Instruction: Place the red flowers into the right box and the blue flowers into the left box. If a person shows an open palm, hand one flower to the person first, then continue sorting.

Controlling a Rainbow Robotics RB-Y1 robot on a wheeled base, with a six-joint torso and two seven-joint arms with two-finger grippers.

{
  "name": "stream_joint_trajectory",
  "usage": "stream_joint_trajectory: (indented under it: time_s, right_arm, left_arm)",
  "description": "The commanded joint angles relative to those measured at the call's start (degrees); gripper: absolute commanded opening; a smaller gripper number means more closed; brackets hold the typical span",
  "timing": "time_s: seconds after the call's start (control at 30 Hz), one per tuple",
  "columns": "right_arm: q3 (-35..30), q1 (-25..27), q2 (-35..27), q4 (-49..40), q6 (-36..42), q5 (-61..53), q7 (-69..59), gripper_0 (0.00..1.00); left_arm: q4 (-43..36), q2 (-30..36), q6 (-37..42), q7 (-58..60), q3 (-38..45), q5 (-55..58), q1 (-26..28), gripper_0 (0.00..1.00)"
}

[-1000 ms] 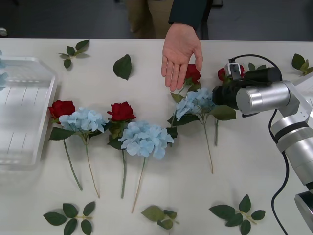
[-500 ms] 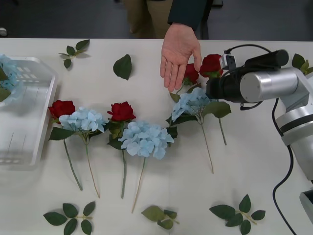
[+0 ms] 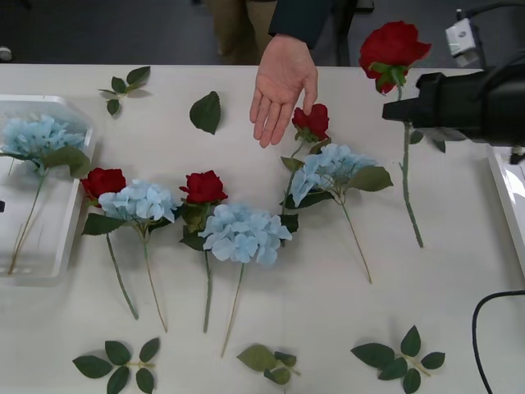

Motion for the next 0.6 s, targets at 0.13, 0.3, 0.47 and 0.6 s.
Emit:
stream_joint_trajectory:
  time_s: [0.13, 0.3, 0.47, 0.6]
  right_arm:
    - [-8.94, 6.31, -0.64, -16.05, 2.91, -8.55, 1.94, 0.00]
    - [-4.55, 7.28, 0.77, -30.81, -3.77, -0.11, 1.50, 0.00]
    - [6.88, 7.28, 0.51, -37.32, -14.14, 13.78, 0.70, 0.00]
    - [17.34, 7.10, -0.11, -37.40, -24.34, 26.87, 0.70, 0.00]
  left_arm:
    - [-0.48, -0.01, 0.50, -3.63, 1.73, -0.34, 1.12, 1.00]
    - [-0.83, -0.01, 0.76, -3.63, 1.82, -0.34, 1.12, 1.00]
    - [-0.74, -0.01, 0.85, -3.63, 1.73, -0.69, 1.12, 1.00]
    - [-0.74, -0.01, 1.03, -3.63, 1.82, -0.86, 1.12, 1.00]
